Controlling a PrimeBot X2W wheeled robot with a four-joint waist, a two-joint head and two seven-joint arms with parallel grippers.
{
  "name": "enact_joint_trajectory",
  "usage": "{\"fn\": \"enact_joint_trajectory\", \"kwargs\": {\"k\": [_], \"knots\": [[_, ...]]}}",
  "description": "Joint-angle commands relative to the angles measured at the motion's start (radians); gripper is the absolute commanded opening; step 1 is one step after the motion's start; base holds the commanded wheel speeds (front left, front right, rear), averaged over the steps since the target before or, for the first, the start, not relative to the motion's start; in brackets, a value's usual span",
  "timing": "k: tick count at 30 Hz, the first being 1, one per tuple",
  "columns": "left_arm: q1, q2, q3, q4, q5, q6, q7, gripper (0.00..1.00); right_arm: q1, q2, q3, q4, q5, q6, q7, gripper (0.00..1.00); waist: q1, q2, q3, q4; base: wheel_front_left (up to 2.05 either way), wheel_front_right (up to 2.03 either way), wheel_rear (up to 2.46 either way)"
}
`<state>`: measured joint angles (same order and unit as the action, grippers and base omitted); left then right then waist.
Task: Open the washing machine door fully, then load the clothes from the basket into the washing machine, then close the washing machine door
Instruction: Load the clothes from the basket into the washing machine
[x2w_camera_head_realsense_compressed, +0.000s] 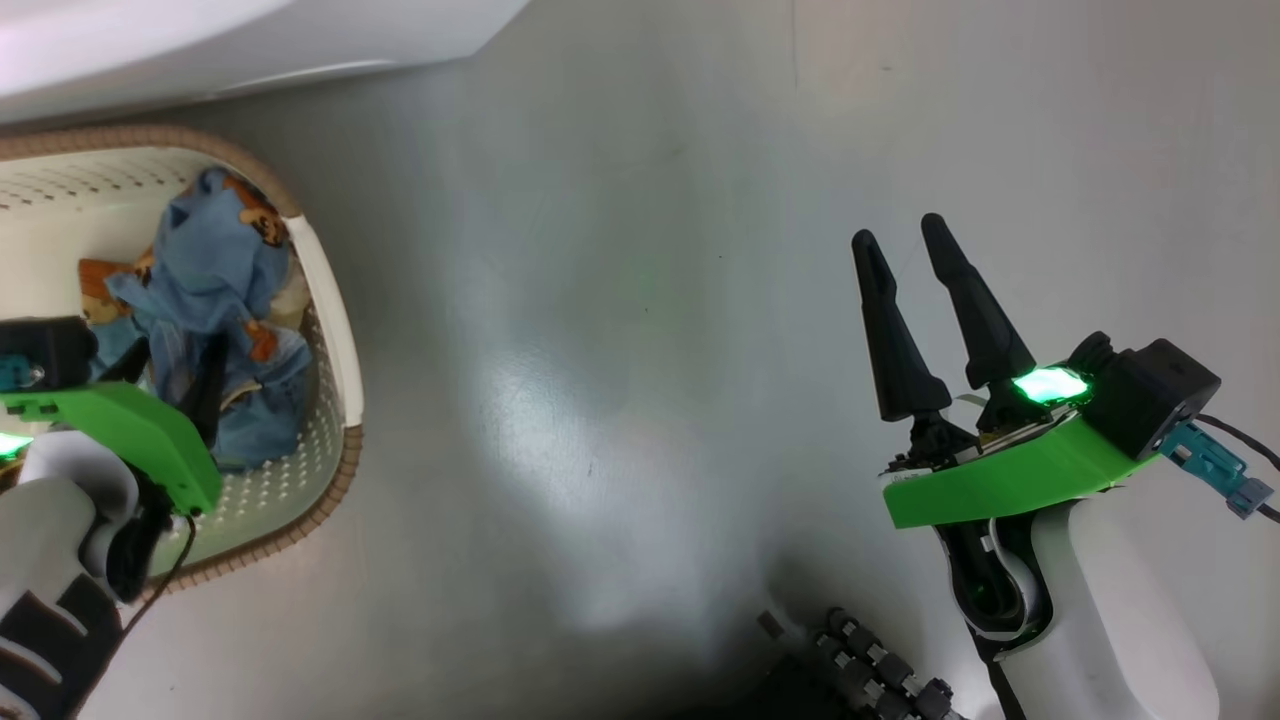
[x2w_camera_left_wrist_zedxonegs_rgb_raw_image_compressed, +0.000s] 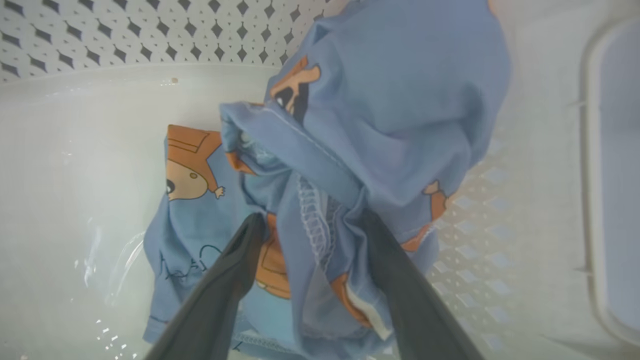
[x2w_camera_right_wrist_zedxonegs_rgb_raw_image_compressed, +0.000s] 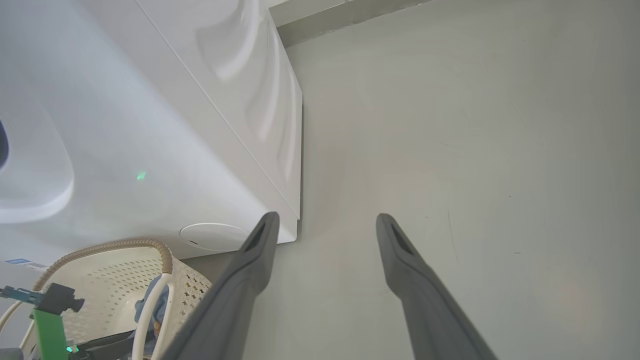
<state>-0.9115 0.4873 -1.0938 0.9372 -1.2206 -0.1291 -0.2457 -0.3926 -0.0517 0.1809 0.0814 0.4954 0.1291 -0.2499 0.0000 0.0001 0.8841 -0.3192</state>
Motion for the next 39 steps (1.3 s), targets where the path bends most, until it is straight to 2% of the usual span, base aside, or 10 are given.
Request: {"fn": "enact_joint_trajectory", "kwargs": {"k": [1, 2, 3, 4, 5, 15, 21, 28, 39], "knots": [[-0.003, 0.037, 0.009, -0.003, -0.018, -0.002, 0.005, 1.0, 0.022, 0.001, 0.02, -0.023, -0.006, 0.002, -0.012, 1.0, 0.0, -0.0001, 0.005, -0.003, 0.0, 0.0, 0.0], [-0.007, 0.04, 0.002, -0.005, -0.032, -0.002, 0.009, 0.89, 0.023, 0.001, 0.02, -0.024, -0.007, 0.002, -0.012, 1.0, 0.0, -0.0001, 0.006, -0.002, 0.0, 0.0, 0.0], [-0.011, 0.042, -0.006, -0.007, -0.043, -0.002, 0.011, 0.49, 0.024, 0.001, 0.019, -0.025, -0.008, 0.002, -0.012, 1.0, 0.0, -0.0001, 0.007, -0.001, 0.0, 0.0, 0.0], [-0.014, 0.043, -0.011, -0.009, -0.056, -0.002, 0.01, 0.28, 0.025, 0.001, 0.018, -0.025, -0.01, 0.002, -0.012, 1.0, 0.0, -0.0001, 0.007, 0.0, 0.0, 0.0, 0.0], [-0.017, 0.044, -0.015, -0.01, -0.069, -0.002, 0.01, 0.0, 0.026, 0.001, 0.017, -0.024, -0.011, 0.002, -0.012, 1.0, 0.0, -0.0001, 0.006, 0.002, 0.0, 0.0, 0.0], [-0.007, 0.028, -0.049, -0.012, -0.138, -0.002, -0.009, 0.0, 0.022, 0.001, -0.001, -0.001, -0.027, 0.002, -0.012, 1.0, 0.0, -0.0001, -0.061, 0.044, 0.0, 0.0, 0.0], [0.03, 0.031, -0.002, -0.026, -0.151, -0.002, -0.015, 0.0, 0.029, 0.001, -0.017, 0.026, -0.039, 0.002, -0.012, 1.0, 0.0, -0.0001, -0.144, 0.09, 0.0, 0.0, 0.0], [0.119, 0.026, 0.165, -0.073, -0.037, -0.002, -0.016, 0.0, 0.053, 0.001, -0.034, 0.062, -0.053, 0.002, -0.012, 1.0, 0.0, -0.0001, -0.258, 0.146, 0.0, 0.0, 0.0], [0.262, -0.023, 0.387, -0.17, 0.204, -0.002, -0.016, 0.0, 0.119, 0.001, -0.074, 0.121, -0.085, 0.002, -0.012, 1.0, 0.0, -0.0001, -0.435, 0.227, 0.0, 0.0, 0.0]]}}
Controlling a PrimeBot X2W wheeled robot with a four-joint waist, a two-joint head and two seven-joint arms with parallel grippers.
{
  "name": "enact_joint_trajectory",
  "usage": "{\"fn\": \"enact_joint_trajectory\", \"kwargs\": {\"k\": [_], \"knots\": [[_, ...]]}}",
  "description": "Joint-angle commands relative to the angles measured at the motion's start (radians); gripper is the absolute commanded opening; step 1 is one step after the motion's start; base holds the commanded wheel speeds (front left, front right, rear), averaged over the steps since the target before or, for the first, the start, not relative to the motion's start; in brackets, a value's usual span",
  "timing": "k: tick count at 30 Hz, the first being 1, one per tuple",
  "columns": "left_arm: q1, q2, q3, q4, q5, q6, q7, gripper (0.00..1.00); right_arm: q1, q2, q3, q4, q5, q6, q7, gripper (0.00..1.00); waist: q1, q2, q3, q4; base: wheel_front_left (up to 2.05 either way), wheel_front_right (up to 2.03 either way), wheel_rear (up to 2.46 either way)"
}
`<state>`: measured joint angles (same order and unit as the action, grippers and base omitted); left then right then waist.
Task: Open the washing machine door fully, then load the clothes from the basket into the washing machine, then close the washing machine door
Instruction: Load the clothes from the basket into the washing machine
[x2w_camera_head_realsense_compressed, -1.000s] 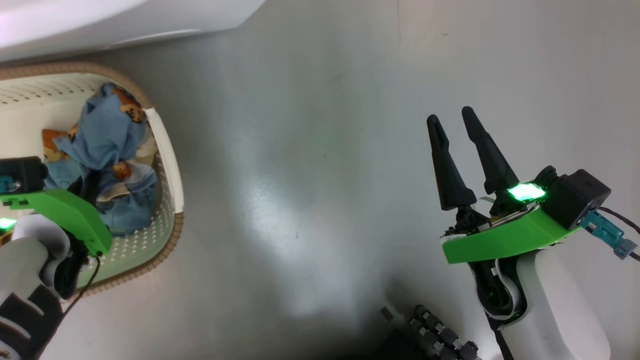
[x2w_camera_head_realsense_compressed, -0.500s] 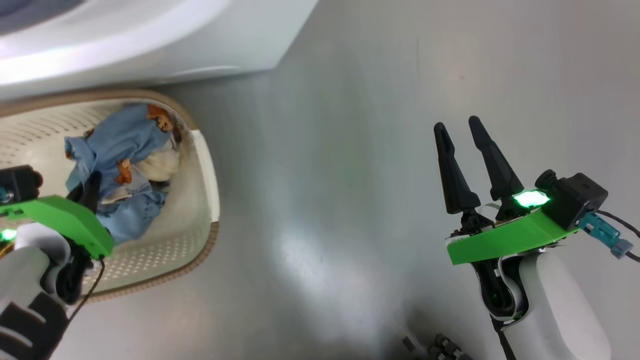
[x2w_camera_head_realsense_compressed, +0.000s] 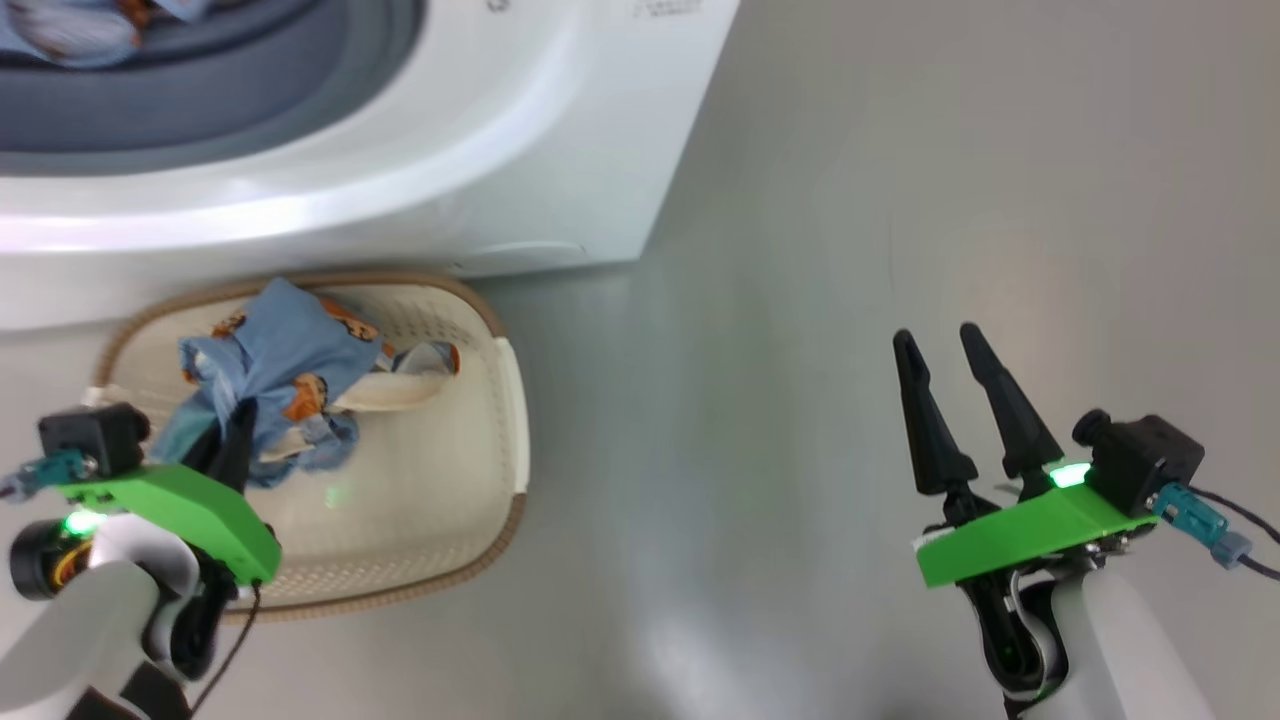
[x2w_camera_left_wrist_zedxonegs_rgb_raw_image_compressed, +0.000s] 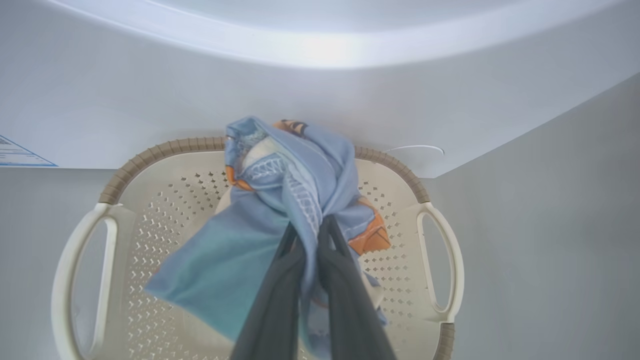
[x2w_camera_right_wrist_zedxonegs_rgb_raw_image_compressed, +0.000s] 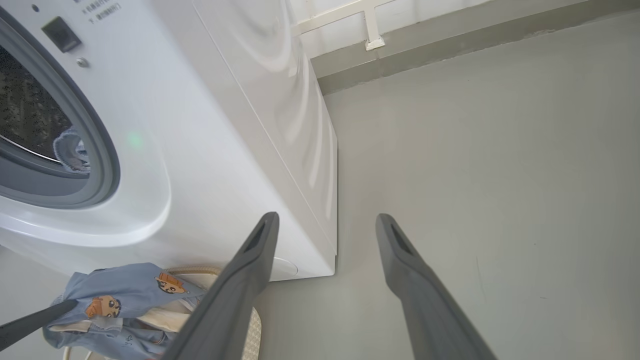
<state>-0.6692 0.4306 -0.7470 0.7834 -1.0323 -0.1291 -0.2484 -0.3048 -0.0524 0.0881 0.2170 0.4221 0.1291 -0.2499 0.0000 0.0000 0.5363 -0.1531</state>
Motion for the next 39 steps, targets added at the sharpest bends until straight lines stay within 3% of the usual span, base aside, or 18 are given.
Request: {"fn": "enact_joint_trajectory", "kwargs": {"k": [1, 13, 25, 39], "knots": [[0.031, 0.028, 0.059, -0.027, 0.037, -0.002, -0.013, 0.0, 0.038, 0.002, 0.016, -0.012, -0.015, 0.002, -0.012, 1.0, 0.0, 0.0, -0.102, 0.067, 0.0, 0.0, 0.0], [0.192, -0.034, 0.29, -0.183, 0.264, -0.002, -0.013, 0.0, 0.124, -0.026, -0.011, 0.003, -0.028, 0.002, -0.012, 1.0, 0.0, 0.0, -0.263, 0.119, 0.0, 0.0, 0.0], [0.381, -0.083, 0.496, -0.394, 0.462, -0.002, -0.013, 0.0, 0.204, -0.067, -0.022, -0.006, -0.012, 0.002, -0.012, 1.0, 0.0, 0.0, -0.346, 0.139, 0.0, 0.0, 0.0], [0.636, -0.193, 0.71, -0.644, 0.581, -0.002, -0.013, 0.0, 0.273, -0.076, -0.043, -0.023, -0.007, 0.002, -0.012, 1.0, 0.0, 0.0, -0.389, 0.133, 0.0, 0.0, 0.0]]}}
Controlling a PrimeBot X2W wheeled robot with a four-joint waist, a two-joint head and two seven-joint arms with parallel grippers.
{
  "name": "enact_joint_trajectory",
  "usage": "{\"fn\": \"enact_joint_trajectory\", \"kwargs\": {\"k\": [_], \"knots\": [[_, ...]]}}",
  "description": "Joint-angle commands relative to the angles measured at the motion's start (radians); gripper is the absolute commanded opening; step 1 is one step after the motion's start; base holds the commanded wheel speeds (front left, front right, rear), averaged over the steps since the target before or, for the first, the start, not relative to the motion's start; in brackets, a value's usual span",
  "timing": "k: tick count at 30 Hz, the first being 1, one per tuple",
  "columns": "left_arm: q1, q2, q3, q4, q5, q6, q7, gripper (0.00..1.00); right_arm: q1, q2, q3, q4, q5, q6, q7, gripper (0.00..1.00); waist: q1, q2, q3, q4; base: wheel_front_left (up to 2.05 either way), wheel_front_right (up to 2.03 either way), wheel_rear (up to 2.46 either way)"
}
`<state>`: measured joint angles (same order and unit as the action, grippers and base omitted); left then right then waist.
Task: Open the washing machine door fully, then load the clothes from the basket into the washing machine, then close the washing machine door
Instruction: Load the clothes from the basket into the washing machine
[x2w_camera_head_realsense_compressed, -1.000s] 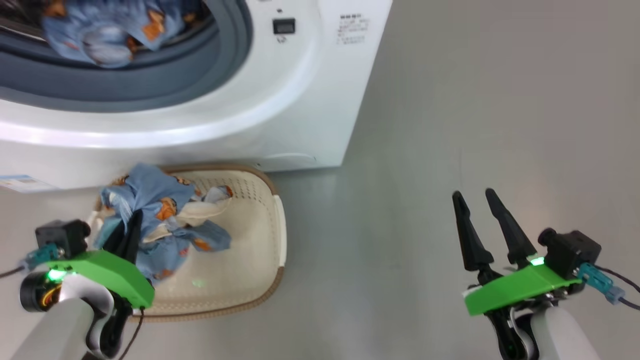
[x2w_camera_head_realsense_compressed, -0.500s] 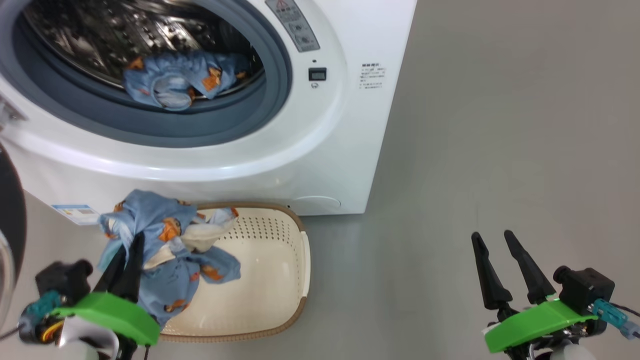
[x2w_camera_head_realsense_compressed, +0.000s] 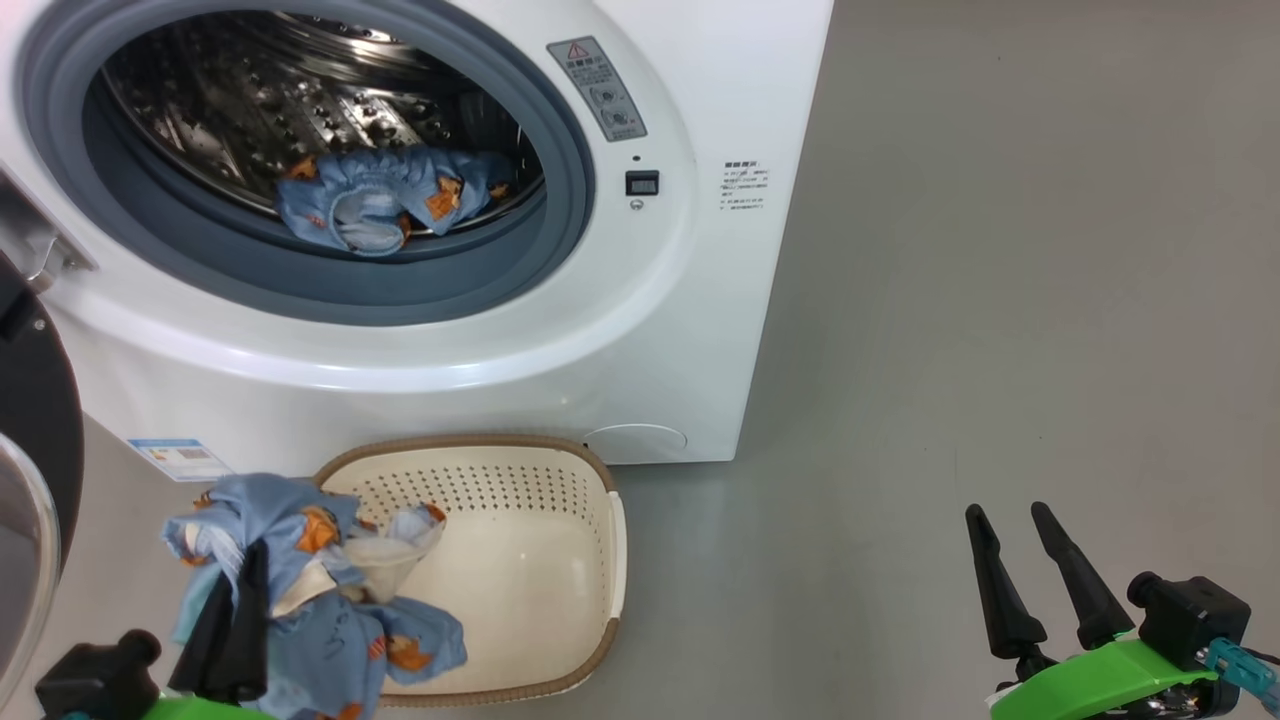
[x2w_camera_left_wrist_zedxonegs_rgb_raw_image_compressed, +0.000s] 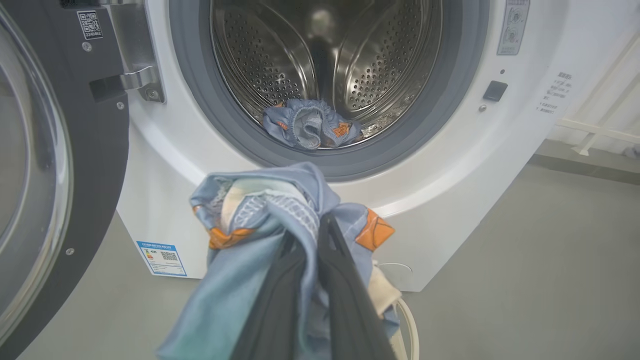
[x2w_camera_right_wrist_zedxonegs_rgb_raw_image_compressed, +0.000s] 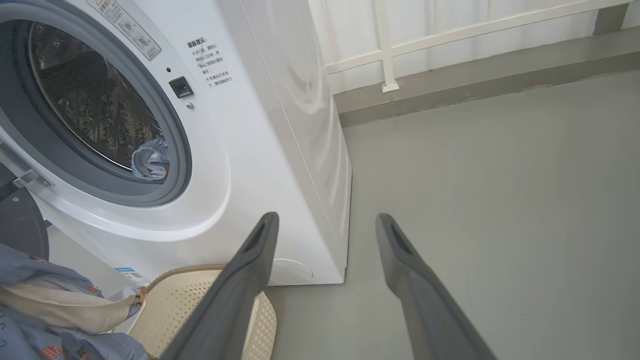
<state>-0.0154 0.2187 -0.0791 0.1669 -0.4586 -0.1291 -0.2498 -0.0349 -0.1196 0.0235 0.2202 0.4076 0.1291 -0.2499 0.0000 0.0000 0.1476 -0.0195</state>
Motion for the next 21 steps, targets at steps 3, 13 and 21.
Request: {"fn": "enact_joint_trajectory", "kwargs": {"k": [3, 13, 21], "knots": [[0.006, -0.001, 0.051, -0.062, 0.016, -0.002, -0.012, 0.0, 0.011, -0.006, 0.017, -0.032, 0.006, 0.002, -0.012, 1.0, 0.0, 0.0, 0.004, 0.0, 0.0, 0.0, 0.0], [-0.084, 0.028, 0.055, -0.081, -0.011, -0.002, -0.012, 0.0, -0.029, 0.016, 0.026, -0.043, -0.003, 0.002, -0.012, 1.0, 0.0, 0.0, 0.084, -0.025, 0.0, 0.0, 0.0], [-0.248, 0.099, 0.074, -0.096, -0.02, -0.002, -0.012, 0.0, -0.067, 0.041, 0.04, -0.045, -0.011, 0.002, -0.012, 1.0, 0.0, 0.0, 0.15, -0.062, 0.0, 0.0, 0.0]]}}
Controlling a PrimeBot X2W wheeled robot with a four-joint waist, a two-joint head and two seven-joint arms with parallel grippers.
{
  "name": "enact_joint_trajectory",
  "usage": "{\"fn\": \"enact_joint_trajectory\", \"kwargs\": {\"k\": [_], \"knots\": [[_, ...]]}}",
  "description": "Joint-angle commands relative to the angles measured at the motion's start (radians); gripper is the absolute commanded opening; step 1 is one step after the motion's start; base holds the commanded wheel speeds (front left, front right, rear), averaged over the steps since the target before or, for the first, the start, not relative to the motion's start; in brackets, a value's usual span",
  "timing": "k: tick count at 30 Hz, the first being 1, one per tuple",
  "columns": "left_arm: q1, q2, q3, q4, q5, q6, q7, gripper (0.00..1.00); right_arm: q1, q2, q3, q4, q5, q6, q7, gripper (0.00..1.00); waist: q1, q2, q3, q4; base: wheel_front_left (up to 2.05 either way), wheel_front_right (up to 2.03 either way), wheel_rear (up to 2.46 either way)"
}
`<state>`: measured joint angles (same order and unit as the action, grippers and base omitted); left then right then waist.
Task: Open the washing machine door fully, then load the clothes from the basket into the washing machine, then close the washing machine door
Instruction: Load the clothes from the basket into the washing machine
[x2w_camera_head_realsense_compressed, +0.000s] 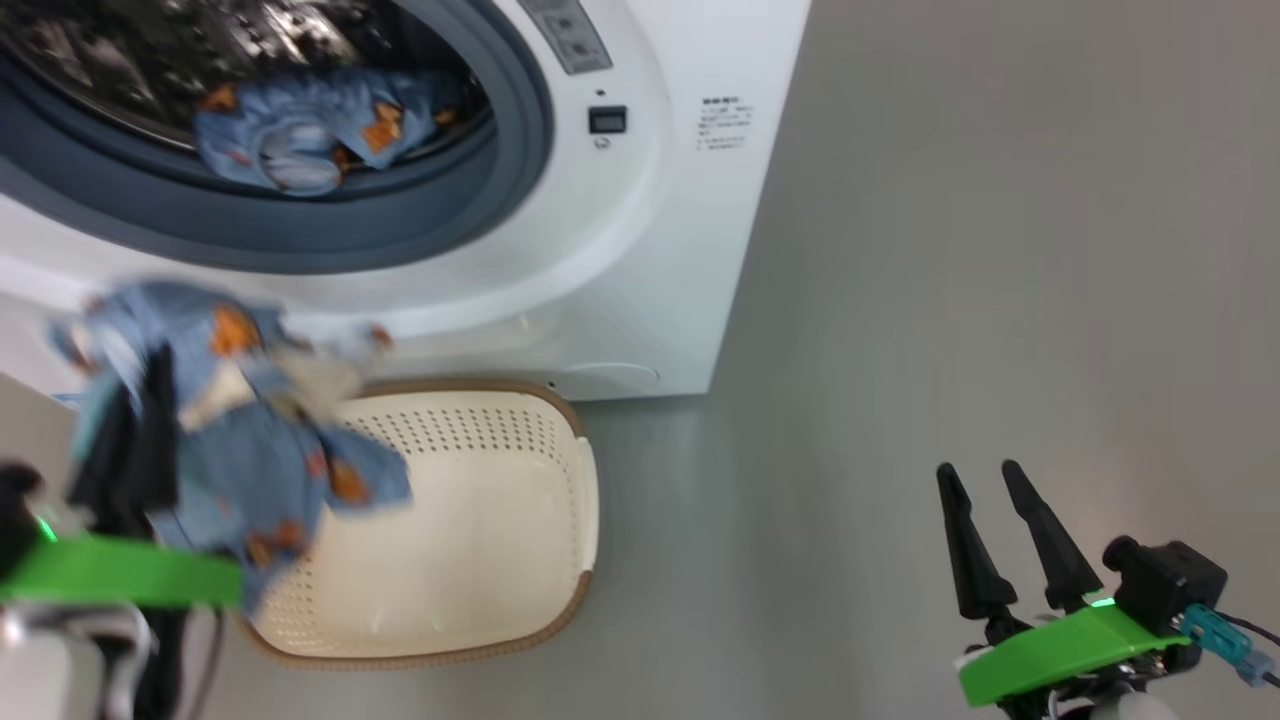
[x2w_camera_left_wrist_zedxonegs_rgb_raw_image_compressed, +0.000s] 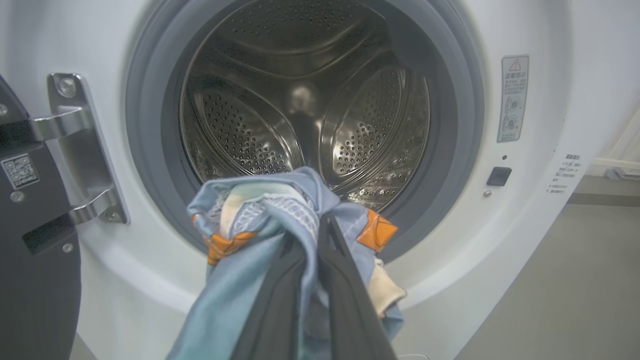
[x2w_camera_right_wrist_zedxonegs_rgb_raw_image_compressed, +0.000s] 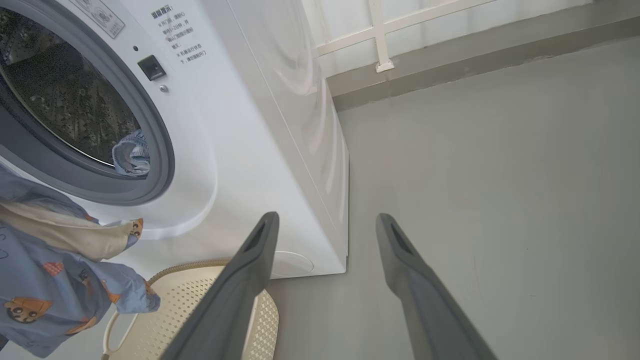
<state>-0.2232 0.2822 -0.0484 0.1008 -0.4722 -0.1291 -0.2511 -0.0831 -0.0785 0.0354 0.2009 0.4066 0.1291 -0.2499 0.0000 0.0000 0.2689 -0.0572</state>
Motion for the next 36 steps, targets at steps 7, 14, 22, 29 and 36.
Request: {"fn": "enact_joint_trajectory", "kwargs": {"k": [7, 14, 22, 29, 36], "knots": [[-0.257, 0.101, 0.006, 0.07, -0.047, -0.002, -0.011, 0.0, -0.06, 0.018, 0.041, -0.027, -0.009, 0.002, -0.012, 1.0, 0.0, 0.0, 0.093, -0.072, 0.0, 0.0, 0.0], [-0.482, 0.17, -0.078, 0.292, -0.113, -0.002, -0.011, 0.0, -0.11, 0.027, 0.075, -0.034, 0.003, 0.002, -0.012, 1.0, 0.0, 0.0, 0.162, -0.133, 0.0, 0.0, 0.0], [-0.706, 0.23, -0.207, 0.568, -0.193, -0.002, -0.011, 0.0, -0.155, 0.028, 0.122, -0.047, 0.066, 0.002, -0.012, 1.0, 0.0, 0.0, 0.233, -0.203, 0.0, 0.0, 0.0], [-0.837, 0.282, -0.317, 0.754, -0.25, -0.002, -0.007, 0.0, -0.176, 0.028, 0.167, -0.054, 0.1, 0.002, -0.012, 1.0, 0.0, 0.0, 0.265, -0.267, 0.0, 0.0, 0.0], [-0.95, 0.329, -0.389, 0.876, -0.25, -0.002, -0.007, 0.0, -0.177, 0.028, 0.189, -0.061, 0.111, 0.002, -0.012, 1.0, 0.0, 0.0, 0.292, -0.312, 0.0, 0.0, 0.0]]}}
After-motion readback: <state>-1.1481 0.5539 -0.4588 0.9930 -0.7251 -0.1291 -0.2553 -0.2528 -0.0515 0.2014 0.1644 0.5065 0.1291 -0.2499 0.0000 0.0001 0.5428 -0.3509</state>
